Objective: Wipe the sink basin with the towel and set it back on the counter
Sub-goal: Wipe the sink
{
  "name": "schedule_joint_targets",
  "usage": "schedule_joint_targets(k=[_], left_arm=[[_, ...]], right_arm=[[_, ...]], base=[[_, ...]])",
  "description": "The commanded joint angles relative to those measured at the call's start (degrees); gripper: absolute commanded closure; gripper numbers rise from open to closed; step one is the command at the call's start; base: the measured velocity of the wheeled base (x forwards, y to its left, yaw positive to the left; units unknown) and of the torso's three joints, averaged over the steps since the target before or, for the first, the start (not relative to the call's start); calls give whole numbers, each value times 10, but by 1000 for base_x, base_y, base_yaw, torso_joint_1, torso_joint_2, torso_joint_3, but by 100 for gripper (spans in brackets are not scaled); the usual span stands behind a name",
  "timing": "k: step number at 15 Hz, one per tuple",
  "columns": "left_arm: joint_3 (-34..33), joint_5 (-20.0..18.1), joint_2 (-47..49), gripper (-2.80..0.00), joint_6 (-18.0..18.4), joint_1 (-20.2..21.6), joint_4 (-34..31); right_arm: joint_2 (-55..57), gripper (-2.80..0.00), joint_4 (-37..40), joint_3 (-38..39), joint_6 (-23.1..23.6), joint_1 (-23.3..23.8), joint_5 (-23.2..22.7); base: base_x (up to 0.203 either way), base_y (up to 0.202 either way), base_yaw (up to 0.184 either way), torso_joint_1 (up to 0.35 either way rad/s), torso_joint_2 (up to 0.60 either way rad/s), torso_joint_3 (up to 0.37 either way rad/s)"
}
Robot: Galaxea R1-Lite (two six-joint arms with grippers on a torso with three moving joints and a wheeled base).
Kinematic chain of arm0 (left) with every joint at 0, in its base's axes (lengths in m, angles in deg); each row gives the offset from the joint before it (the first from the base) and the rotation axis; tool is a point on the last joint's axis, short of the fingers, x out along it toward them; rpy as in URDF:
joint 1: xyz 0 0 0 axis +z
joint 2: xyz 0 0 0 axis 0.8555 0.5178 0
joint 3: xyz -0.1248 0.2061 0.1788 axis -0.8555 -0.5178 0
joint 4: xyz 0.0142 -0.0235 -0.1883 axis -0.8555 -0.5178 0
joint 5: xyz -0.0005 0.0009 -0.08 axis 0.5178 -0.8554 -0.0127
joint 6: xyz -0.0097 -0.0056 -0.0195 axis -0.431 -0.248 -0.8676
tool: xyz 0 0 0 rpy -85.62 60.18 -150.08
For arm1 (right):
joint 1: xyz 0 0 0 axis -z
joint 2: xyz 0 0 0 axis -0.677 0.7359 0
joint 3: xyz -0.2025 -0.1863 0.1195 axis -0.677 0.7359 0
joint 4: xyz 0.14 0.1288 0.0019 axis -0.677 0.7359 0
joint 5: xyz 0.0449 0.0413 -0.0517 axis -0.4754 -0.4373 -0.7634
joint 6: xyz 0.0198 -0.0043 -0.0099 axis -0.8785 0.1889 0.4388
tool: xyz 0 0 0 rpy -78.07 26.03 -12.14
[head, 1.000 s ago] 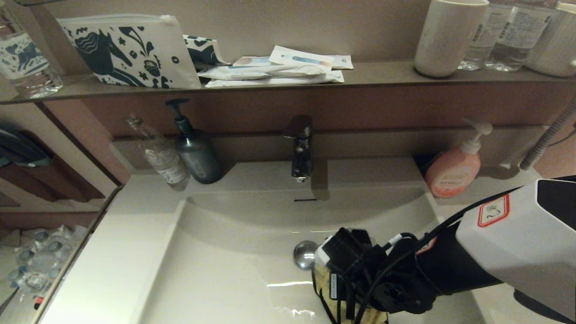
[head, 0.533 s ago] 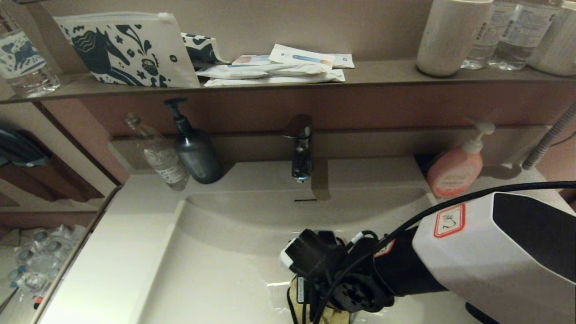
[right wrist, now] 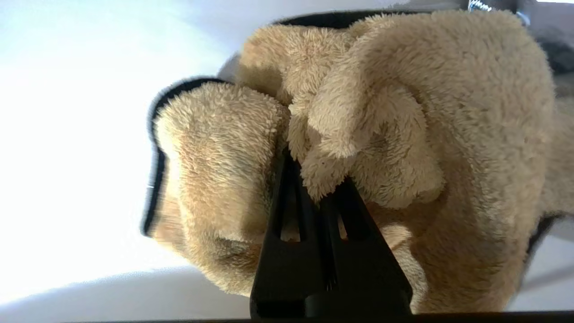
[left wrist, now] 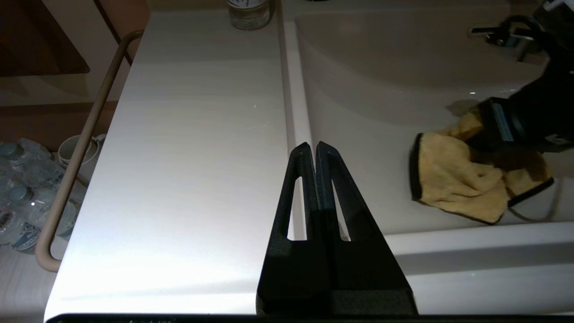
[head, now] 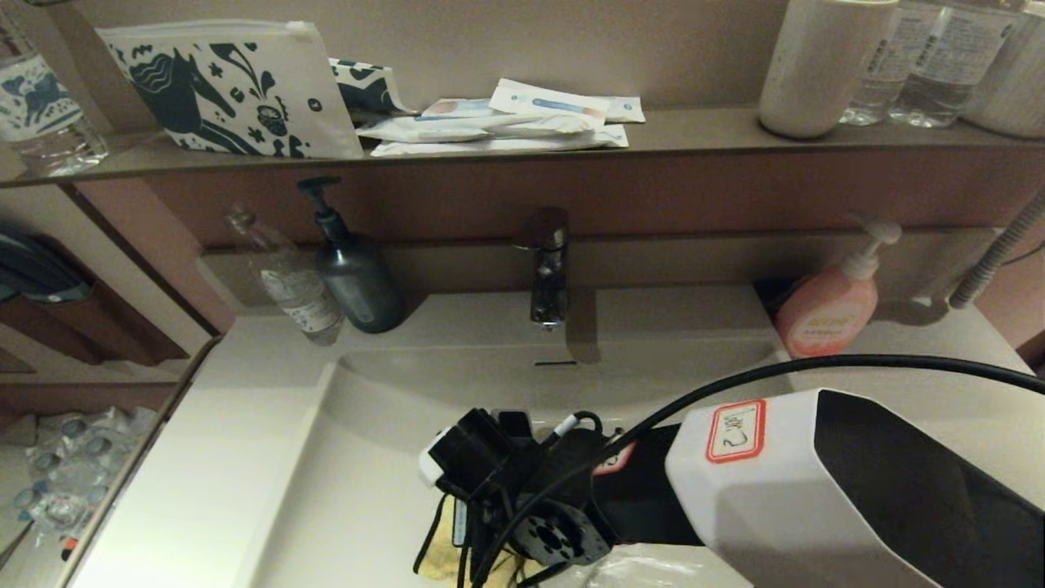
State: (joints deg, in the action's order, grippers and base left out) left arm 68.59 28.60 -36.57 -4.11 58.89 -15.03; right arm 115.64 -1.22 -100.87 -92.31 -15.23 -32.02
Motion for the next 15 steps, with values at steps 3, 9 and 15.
schedule_joint_targets(k=[3, 9, 15], left_arm=[[0, 0, 1, 0, 0, 0, 0], [0, 0, 1, 0, 0, 0, 0], [0, 0, 1, 0, 0, 0, 0]], right_arm=[[41, 0, 36, -100, -1, -9, 2], [87, 0, -8, -111, 62, 20, 19], [102, 0, -95, -111, 142, 34, 42]], base=[[0, 0, 0, 0, 0, 0], [0, 0, 0, 0, 0, 0], [0, 0, 0, 0, 0, 0]])
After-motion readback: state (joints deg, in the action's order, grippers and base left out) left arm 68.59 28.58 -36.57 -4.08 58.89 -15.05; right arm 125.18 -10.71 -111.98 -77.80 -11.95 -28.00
